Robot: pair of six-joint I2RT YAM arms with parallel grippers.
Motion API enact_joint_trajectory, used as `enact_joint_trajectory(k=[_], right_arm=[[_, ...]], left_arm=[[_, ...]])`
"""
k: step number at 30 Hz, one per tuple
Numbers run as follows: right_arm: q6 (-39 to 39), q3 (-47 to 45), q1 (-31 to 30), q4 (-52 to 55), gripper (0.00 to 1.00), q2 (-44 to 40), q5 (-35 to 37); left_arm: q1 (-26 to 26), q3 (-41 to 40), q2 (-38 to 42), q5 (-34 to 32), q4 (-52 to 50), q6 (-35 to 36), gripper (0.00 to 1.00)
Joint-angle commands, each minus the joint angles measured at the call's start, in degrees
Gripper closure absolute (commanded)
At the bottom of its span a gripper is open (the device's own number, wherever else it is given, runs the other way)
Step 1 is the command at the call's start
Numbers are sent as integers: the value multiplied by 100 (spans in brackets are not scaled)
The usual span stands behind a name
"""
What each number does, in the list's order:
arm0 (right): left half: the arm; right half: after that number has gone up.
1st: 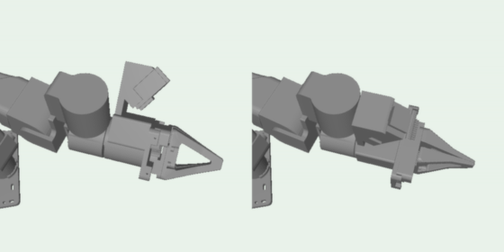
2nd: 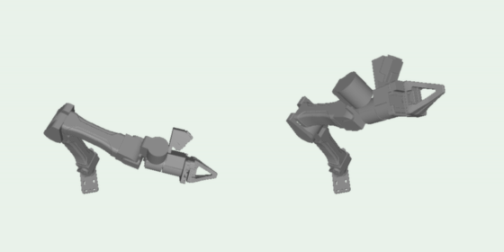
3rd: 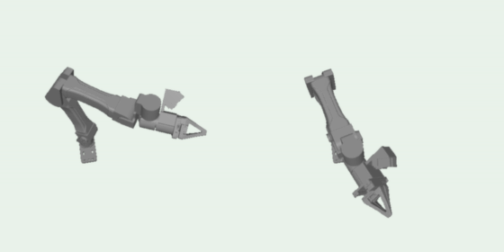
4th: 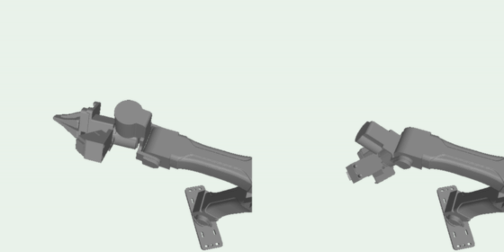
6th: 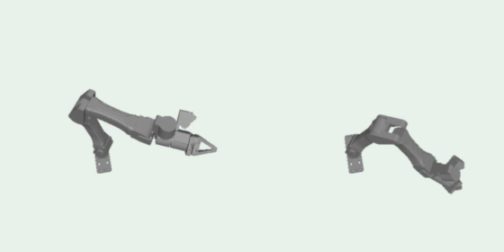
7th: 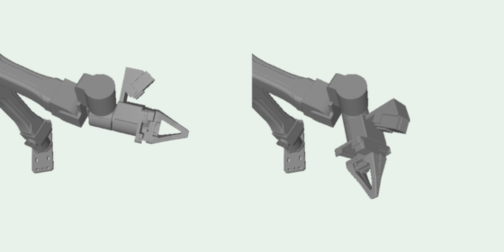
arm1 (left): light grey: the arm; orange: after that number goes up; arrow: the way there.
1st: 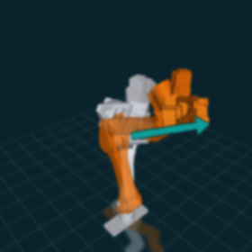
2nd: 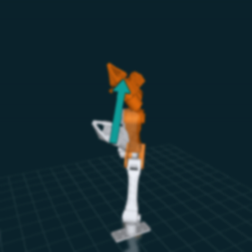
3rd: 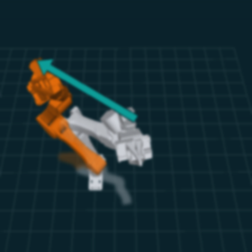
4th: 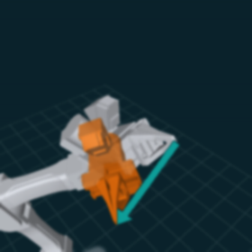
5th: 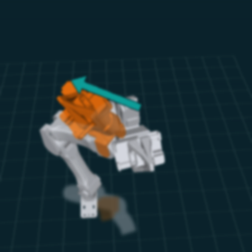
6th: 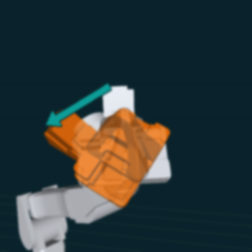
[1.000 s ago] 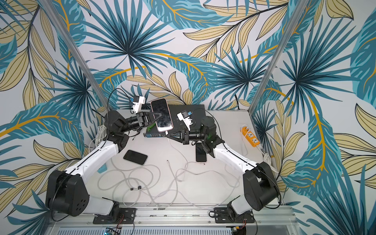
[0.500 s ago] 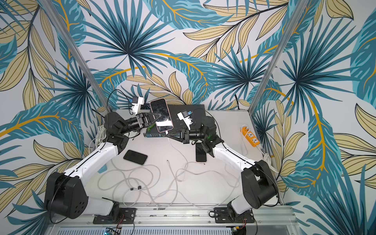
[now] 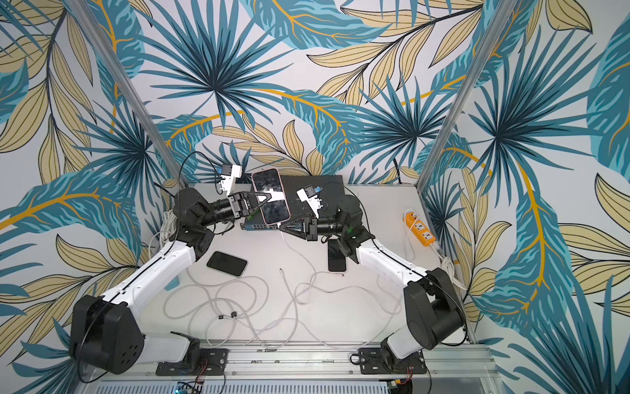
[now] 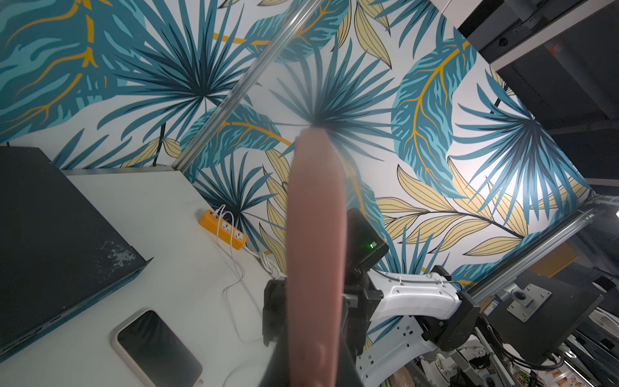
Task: Plug the charging cable into the phone
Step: Insert the charging cable into the phone, then place the phone at the center of the board.
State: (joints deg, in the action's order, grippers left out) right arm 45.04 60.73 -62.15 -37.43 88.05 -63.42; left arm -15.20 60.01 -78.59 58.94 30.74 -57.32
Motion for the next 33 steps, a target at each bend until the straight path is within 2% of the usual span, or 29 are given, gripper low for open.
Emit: enact_joint_trajectory(k=[1,4,8,13,16,24,27,33], right_arm=[[-536,91,160,449,49,-268,235],[-1324,-189,472,1516,41,-729,250],[-1498,-792,1143,2061,37,-1354,294],[-2109,-1123,1672,3758,34,-2095,1420],[-1950,-1351,1749,3929,34,-2238,1836],[-1714,-1739,1780,3954,34,-2459,2365],[-1862,-1613,1791,4564,33,-2438,2832],[-1955,-1069,1794,6355,31,-1883,4325]], left_arm=[[-99,215,66,437,-879,448,100],[13,576,-62,372,-1158,485,100],[15,782,-241,91,-1727,727,100],[-197,390,-725,-478,-1978,775,100],[-440,118,-1159,-887,-1964,860,100],[-972,11,-2326,-1390,-1977,1081,100],[-993,40,-2691,-1566,-2112,1122,98],[-985,263,-3160,-1797,-2411,1302,91]])
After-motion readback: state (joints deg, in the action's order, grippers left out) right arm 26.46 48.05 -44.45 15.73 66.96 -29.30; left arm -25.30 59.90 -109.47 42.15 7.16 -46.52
